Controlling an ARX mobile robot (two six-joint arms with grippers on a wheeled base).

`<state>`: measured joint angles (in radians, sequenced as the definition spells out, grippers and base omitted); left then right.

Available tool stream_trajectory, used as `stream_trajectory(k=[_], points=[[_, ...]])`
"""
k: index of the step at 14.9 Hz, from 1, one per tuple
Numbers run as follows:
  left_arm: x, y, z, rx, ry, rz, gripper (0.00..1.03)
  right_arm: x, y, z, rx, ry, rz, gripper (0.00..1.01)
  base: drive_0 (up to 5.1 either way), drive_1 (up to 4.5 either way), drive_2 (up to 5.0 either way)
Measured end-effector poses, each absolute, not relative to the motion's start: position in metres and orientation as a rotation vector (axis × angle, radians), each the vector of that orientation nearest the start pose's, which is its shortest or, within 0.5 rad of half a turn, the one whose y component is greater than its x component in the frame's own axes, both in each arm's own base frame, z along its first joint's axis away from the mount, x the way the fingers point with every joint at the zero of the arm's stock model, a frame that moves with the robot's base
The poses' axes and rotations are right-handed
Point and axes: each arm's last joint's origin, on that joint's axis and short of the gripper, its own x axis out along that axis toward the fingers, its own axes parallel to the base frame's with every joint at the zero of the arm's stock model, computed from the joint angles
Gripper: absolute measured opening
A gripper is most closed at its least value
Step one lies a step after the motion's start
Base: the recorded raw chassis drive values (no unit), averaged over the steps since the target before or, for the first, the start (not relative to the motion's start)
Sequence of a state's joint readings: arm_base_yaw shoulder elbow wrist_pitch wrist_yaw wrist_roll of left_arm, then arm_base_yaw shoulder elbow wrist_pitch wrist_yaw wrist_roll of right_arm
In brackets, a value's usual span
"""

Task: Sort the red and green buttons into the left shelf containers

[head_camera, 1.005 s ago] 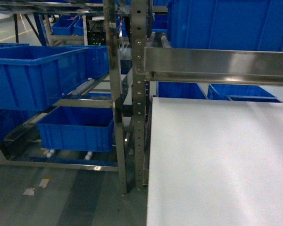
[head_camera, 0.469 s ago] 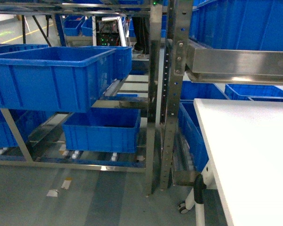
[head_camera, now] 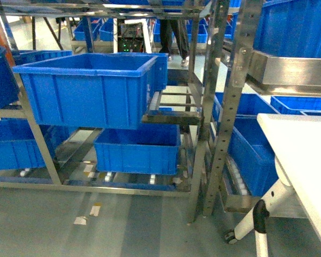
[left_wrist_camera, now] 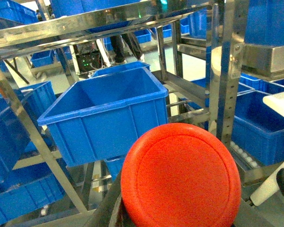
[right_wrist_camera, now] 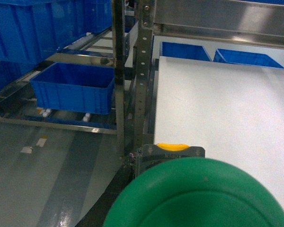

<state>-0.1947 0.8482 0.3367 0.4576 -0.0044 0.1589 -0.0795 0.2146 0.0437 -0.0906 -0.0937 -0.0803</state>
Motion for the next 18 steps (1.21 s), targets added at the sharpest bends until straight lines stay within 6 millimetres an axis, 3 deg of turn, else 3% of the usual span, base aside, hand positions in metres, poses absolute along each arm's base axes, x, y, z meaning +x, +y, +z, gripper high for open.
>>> stream_trajectory(k=[18], points=[[0.1815, -0.0360, 0.2286, 0.163, 0.039, -0.197, 0.24, 0.1069, -0.0058, 0.1522, -0.057, 0.260, 0.025, 0.27, -4.9, 2.48, 2.5]])
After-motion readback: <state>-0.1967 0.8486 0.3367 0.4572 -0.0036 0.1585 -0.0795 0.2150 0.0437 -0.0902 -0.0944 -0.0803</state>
